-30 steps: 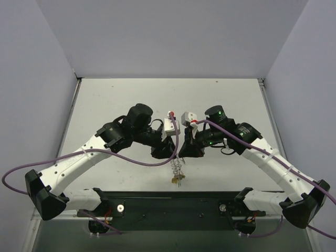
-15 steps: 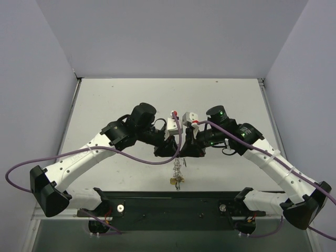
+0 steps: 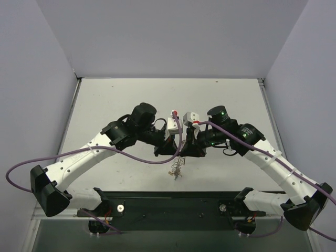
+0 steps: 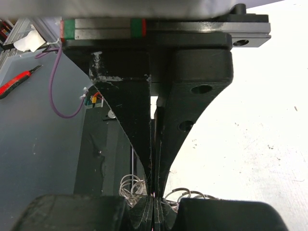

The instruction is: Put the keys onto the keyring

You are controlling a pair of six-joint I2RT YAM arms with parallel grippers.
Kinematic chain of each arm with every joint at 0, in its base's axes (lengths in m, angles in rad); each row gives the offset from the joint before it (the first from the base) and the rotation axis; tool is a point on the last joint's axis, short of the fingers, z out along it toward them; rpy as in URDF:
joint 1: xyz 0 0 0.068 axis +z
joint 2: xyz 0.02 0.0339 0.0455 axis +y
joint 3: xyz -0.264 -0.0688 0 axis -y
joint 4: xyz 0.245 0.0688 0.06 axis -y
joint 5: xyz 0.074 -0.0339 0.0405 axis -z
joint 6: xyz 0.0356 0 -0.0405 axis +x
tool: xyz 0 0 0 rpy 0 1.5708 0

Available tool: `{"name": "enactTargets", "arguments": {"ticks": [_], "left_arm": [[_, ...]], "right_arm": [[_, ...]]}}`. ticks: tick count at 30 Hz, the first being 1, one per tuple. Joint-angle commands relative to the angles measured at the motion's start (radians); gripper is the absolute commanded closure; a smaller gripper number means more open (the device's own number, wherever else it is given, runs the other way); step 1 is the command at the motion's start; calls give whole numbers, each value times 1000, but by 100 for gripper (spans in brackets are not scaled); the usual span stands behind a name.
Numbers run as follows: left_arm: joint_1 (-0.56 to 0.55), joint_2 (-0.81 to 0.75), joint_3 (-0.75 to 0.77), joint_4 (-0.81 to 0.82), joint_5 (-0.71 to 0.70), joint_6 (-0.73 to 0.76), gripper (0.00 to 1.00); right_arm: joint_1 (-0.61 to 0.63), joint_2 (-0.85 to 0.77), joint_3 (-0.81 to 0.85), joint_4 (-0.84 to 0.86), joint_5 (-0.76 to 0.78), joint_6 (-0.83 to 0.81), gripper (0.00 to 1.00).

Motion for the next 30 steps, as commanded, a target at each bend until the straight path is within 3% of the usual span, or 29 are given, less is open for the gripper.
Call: {"name": "enactTargets", "arguments": {"ticks": [1, 4, 5, 7, 8, 14, 21, 30], "left_arm": [[0, -3, -4, 109, 19, -25, 100], [0, -33, -53, 193, 7, -66, 100], [0, -47, -70, 223, -13, -80, 100], [0, -90, -126, 315, -42, -117, 100], [0, -107, -146, 348, -59, -129, 100], [0, -257, -324, 624, -145, -197, 100], [-2, -357, -464, 874, -213, -263, 100], [0, -394, -510, 940, -216, -265, 100]], "right_arm": [[9, -39, 25, 73, -57, 1, 100], [7, -59, 8, 113, -14, 33, 98], [1, -65, 2, 132, 18, 58, 88], [-33, -91, -23, 181, 69, 95, 80], [-48, -105, -35, 199, 68, 130, 70], [-114, -213, -130, 356, 60, 238, 40], [-122, -198, -124, 366, -23, 334, 35], [-122, -168, -118, 406, -52, 434, 39]]}}
